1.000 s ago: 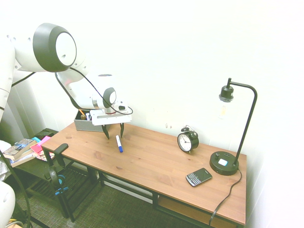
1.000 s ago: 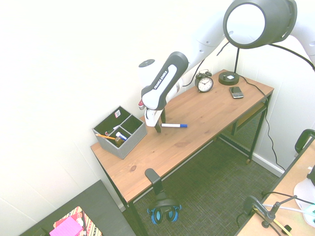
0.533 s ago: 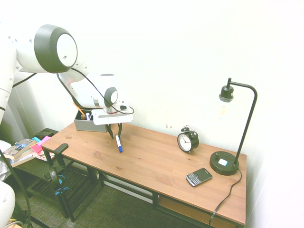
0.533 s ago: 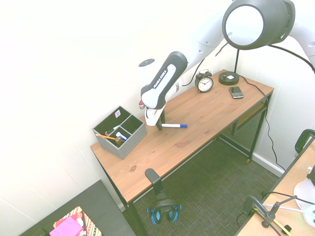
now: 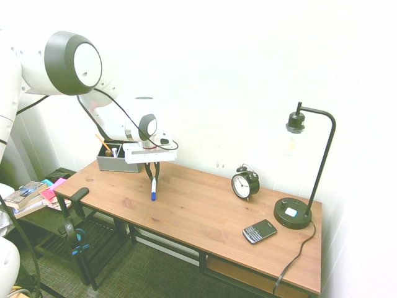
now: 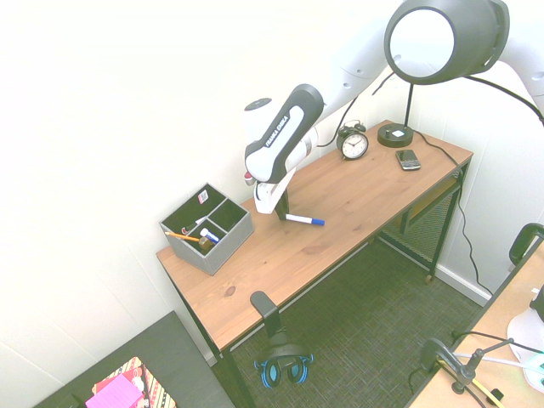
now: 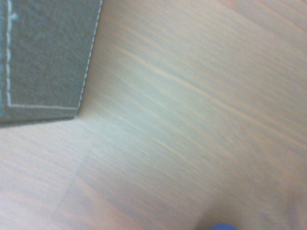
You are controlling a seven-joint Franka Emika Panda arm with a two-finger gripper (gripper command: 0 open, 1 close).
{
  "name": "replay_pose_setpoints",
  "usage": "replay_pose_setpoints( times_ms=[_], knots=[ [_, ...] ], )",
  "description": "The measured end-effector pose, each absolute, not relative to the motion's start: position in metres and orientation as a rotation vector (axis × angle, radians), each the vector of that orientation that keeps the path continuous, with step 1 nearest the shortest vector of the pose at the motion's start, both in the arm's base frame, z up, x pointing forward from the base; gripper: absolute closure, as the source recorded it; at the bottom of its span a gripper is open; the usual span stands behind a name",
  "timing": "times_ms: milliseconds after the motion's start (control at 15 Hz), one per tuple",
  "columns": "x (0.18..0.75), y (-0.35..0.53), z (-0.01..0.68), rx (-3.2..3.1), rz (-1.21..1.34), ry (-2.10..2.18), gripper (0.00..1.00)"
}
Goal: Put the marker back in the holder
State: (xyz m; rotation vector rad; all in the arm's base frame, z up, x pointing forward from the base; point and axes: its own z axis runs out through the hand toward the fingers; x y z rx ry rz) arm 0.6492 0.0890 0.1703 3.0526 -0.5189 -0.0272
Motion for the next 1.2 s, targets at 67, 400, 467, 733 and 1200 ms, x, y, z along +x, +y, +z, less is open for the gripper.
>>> replay_pose_setpoints(
  times_ms=[67,400,467,733,1200],
  knots=[
    [0.652,0.092,0.185,3.064,-0.027,-0.544,1.0],
    [0.649,0.147,0.322,3.069,0.04,-0.744,1.0],
    [0.643,0.161,0.334,3.051,0.044,-0.76,1.0],
    [0.634,0.195,0.337,3.005,0.088,-0.829,1.0],
    [0.619,0.254,0.344,3.018,0.657,-1.171,1.0]
  ],
)
